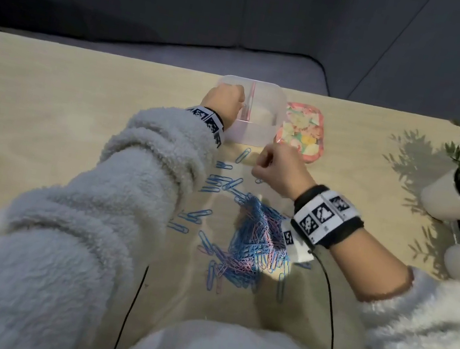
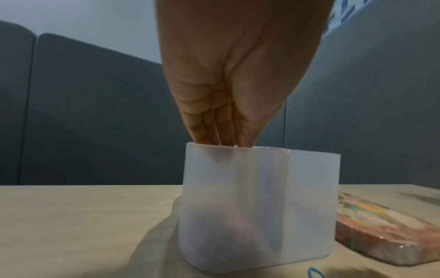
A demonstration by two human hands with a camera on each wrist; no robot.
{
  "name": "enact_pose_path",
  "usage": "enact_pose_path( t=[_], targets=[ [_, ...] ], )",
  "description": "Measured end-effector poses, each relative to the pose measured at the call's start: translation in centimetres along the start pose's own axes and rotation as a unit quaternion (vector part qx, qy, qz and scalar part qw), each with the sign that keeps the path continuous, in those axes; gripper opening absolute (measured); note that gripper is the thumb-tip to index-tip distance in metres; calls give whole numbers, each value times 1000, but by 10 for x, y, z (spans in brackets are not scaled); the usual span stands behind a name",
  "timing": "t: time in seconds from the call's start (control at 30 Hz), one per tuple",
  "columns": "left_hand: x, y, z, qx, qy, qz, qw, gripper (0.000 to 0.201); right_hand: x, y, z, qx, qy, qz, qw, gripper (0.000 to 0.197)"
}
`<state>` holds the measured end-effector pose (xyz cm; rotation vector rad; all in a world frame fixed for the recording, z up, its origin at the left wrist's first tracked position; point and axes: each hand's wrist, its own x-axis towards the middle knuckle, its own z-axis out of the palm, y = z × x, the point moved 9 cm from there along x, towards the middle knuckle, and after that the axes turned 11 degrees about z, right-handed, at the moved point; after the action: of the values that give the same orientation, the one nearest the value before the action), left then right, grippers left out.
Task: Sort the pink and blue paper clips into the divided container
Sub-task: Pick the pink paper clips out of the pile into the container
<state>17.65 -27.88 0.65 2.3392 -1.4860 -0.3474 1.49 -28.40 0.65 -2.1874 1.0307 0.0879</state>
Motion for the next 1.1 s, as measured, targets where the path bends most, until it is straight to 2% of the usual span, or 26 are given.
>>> enact_pose_path(
  t=[0.1, 0.2, 0.27, 0.33, 0.43, 0.57, 0.7, 0.8, 0.9, 1.0, 1.1],
  targets=[
    [-11, -9, -10, -41, 42, -19, 998, 40, 30, -21, -23, 21, 36, -1, 999, 6],
    [-43, -2, -35, -80, 141, 26, 986, 37, 54, -55, -31, 25, 76, -43, 996, 9],
    [-75, 4, -36, -87, 156, 54, 982, 37, 68, -76, -28, 4, 83, -63, 995, 20],
    [-108, 3, -17, -94, 117, 59, 987, 36, 79, -87, -19, -21, 70, -65, 995, 23],
    [-154, 1, 25, -125, 11, 67, 990, 29, 90, -90, 5, -33, 21, -55, 998, 20],
    [-194, 12, 61, -102, -92, 93, 986, 12, 89, -85, 26, -14, -20, -70, 997, 47],
    [-207, 19, 82, -57, -163, 103, 980, 18, 84, -84, 31, -41, -30, -107, 993, 75],
    [-209, 20, 88, -5, -180, 113, 977, 12, 81, -87, 33, -38, -50, -129, 990, 87],
    [-206, 14, 87, 8, -170, 101, 980, 11, 76, -89, 38, -51, -63, -130, 988, 79],
    [-204, 3, 82, 12, -147, 77, 986, 11, 61, -89, 33, -114, -26, -139, 983, 60],
    [-207, -6, 74, 22, -104, 59, 993, 13, 29, -88, 17, -51, 47, -192, 979, 62]
  ],
)
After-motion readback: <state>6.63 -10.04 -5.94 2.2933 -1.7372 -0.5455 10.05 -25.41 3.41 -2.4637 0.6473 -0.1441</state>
